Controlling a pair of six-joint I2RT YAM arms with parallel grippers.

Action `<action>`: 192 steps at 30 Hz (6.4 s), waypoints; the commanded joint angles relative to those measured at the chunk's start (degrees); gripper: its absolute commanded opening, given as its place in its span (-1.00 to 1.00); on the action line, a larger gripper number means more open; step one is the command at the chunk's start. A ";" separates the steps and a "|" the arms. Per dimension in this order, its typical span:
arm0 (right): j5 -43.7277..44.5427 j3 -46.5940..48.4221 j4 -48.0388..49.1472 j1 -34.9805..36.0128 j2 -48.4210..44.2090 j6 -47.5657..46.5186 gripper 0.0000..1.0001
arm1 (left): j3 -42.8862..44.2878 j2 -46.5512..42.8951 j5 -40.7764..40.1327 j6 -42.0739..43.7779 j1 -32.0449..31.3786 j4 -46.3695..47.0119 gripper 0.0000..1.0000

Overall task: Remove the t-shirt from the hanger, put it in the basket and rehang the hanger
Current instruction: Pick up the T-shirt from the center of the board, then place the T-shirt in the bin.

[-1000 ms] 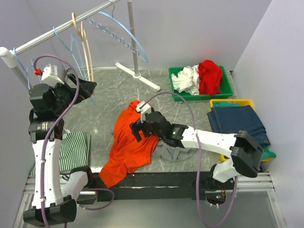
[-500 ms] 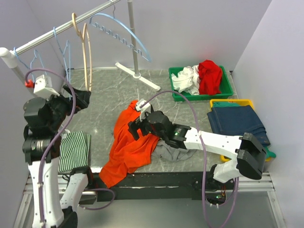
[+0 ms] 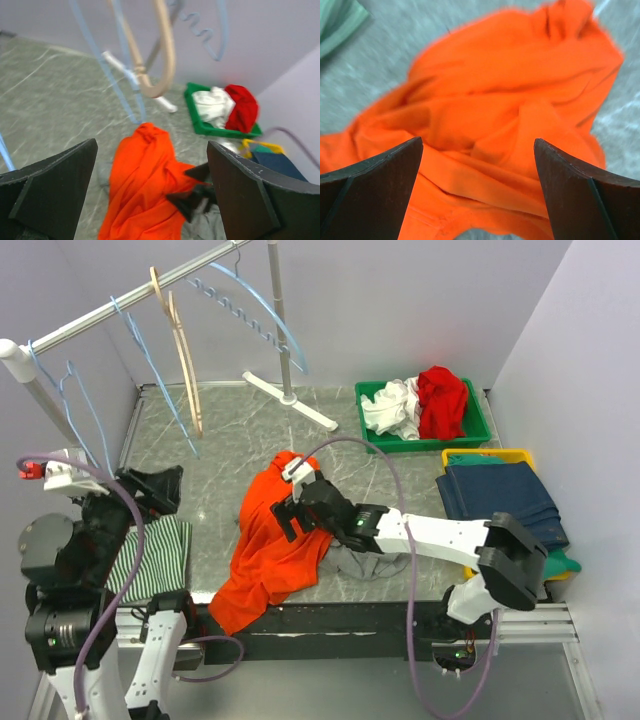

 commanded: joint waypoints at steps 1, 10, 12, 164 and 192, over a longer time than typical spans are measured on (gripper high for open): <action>-0.41 1.71 -5.51 -0.19 4.97 1.99 1.00 | 1.47 -0.73 13.27 1.67 -0.33 5.15 0.92; -5.08 6.27 -8.33 -0.19 14.82 0.94 0.95 | -0.73 0.67 27.62 1.58 -1.56 11.83 0.93; -4.91 6.98 -8.16 -0.19 15.27 1.29 0.70 | -1.69 0.76 29.20 0.88 -1.56 13.50 0.93; 6.09 35.18 -6.83 -43.17 -3.55 -1.70 -1.00 | -41.25 48.39 -32.32 -10.03 -49.20 47.61 0.42; -8.25 57.34 -10.96 -59.08 35.47 12.27 0.10 | -20.16 59.65 -25.72 -6.51 -48.93 42.08 -0.98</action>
